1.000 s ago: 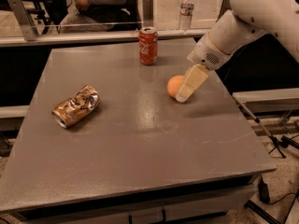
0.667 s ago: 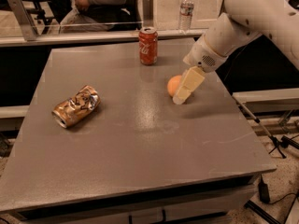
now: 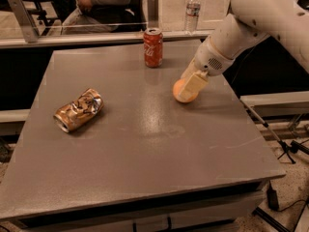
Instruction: Pick orange
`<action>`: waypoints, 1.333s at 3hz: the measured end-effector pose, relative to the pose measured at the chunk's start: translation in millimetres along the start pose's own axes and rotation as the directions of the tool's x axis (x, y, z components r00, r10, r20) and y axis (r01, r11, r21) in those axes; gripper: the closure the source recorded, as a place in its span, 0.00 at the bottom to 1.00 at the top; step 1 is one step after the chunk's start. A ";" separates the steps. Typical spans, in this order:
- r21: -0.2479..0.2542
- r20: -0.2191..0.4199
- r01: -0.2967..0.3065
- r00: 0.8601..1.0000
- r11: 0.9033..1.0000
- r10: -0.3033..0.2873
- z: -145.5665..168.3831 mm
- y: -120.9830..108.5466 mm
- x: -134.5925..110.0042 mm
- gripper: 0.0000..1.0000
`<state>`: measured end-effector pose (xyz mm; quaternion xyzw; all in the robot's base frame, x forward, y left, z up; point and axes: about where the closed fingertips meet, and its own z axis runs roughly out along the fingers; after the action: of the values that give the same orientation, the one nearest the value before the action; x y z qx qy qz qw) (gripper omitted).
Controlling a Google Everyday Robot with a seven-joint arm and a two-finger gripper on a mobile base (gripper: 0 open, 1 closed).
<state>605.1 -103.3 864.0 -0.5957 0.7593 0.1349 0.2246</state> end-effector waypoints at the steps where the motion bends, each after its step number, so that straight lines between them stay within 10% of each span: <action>1: 0.008 0.000 0.022 1.000 1.000 -0.022 -7.2 2.2 -6.8 0.67; 2: 0.040 -0.006 0.063 0.998 0.997 -0.063 -26.6 0.1 -23.0 0.90; 4: 0.079 0.067 0.116 0.990 0.990 -0.121 -78.7 -5.4 -64.5 1.00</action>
Offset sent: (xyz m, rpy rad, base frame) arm 0.0014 0.0089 0.0728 -0.0497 -0.1303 0.0549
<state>608.3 -87.3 964.6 -0.6257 0.7185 0.1141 0.2815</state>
